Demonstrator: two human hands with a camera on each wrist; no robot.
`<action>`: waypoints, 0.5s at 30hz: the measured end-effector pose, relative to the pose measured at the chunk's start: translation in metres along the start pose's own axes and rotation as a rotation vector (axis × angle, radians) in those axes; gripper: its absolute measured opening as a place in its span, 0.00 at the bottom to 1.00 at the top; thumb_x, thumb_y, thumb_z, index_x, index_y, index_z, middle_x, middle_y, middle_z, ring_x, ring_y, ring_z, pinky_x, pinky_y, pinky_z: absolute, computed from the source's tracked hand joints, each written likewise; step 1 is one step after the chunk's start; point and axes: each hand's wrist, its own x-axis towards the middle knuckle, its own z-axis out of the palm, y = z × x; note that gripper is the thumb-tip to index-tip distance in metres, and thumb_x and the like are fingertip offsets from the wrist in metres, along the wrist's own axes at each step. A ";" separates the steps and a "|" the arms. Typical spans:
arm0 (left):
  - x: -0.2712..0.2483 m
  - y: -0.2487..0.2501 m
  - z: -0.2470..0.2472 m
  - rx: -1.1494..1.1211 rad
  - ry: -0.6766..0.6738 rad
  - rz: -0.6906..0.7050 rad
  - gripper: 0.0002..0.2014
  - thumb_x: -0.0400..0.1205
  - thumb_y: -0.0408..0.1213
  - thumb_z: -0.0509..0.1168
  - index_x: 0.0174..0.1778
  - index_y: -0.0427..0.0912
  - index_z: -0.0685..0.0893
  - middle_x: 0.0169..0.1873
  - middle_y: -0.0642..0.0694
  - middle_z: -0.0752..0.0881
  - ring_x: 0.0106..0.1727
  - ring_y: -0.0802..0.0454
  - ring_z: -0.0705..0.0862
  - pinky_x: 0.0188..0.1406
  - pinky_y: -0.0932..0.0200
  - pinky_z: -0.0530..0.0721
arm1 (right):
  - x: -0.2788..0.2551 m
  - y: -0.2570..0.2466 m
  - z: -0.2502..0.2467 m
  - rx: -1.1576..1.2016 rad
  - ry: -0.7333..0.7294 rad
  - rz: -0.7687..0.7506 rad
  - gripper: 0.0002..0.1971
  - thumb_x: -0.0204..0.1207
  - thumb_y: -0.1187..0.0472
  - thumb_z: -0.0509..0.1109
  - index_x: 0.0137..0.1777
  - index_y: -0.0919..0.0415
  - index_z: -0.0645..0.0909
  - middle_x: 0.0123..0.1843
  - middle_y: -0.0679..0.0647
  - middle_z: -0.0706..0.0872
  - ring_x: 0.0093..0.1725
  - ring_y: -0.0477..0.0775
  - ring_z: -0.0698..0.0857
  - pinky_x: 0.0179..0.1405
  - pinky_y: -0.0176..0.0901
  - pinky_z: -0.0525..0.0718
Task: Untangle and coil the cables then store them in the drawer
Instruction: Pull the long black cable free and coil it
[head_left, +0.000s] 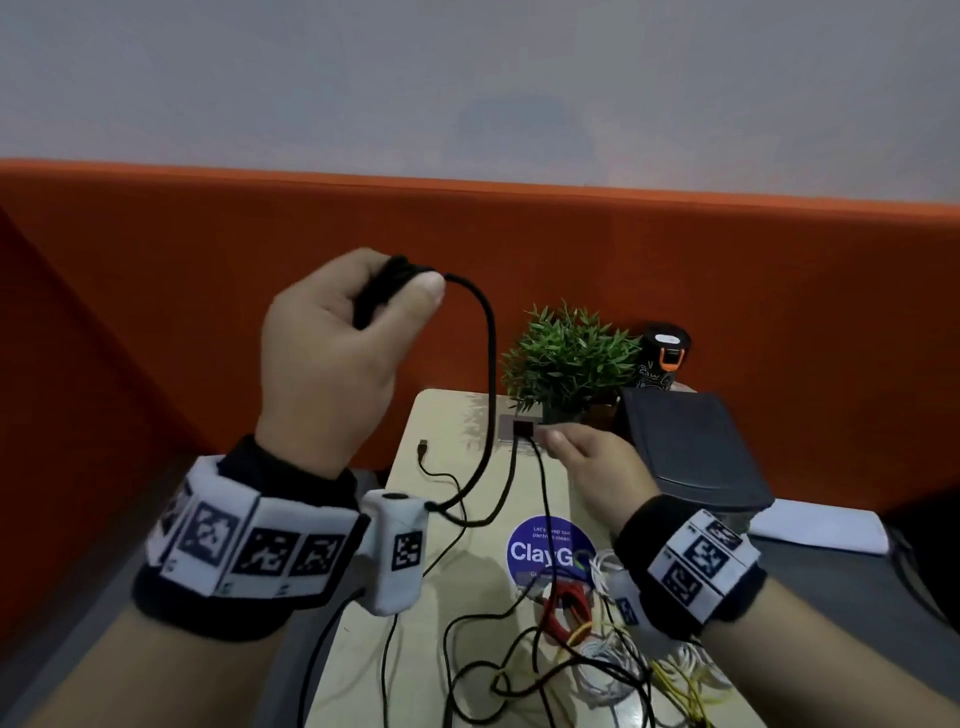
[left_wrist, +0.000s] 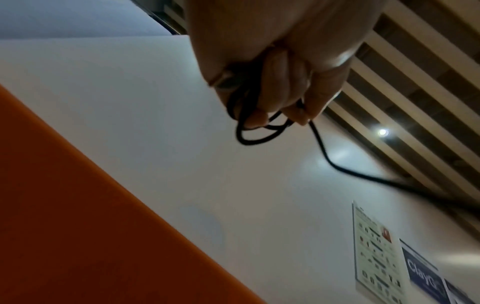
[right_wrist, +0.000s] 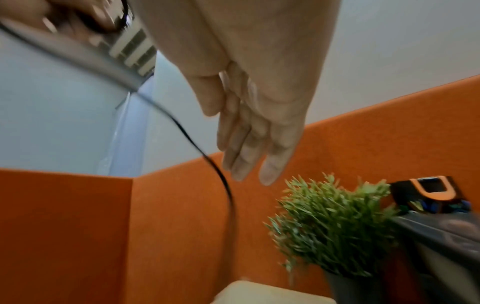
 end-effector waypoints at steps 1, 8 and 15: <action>0.000 -0.005 0.005 0.071 -0.016 -0.023 0.11 0.78 0.46 0.68 0.33 0.45 0.84 0.22 0.45 0.78 0.24 0.57 0.73 0.22 0.63 0.68 | -0.006 -0.007 -0.002 0.102 -0.008 -0.041 0.18 0.85 0.49 0.56 0.65 0.53 0.83 0.60 0.46 0.87 0.63 0.45 0.82 0.68 0.46 0.77; -0.008 -0.030 0.040 -0.003 -0.142 -0.441 0.18 0.81 0.44 0.64 0.26 0.43 0.77 0.15 0.50 0.70 0.20 0.50 0.68 0.26 0.53 0.68 | -0.036 -0.054 -0.009 0.530 -0.186 -0.252 0.20 0.78 0.42 0.65 0.68 0.44 0.78 0.59 0.44 0.88 0.62 0.38 0.83 0.67 0.41 0.76; -0.014 -0.024 0.050 -0.652 -0.315 -0.717 0.12 0.81 0.39 0.62 0.37 0.34 0.80 0.12 0.54 0.59 0.13 0.56 0.55 0.23 0.57 0.66 | -0.025 -0.051 -0.008 0.227 0.138 -0.310 0.18 0.79 0.54 0.69 0.67 0.42 0.74 0.61 0.41 0.77 0.61 0.35 0.77 0.62 0.37 0.78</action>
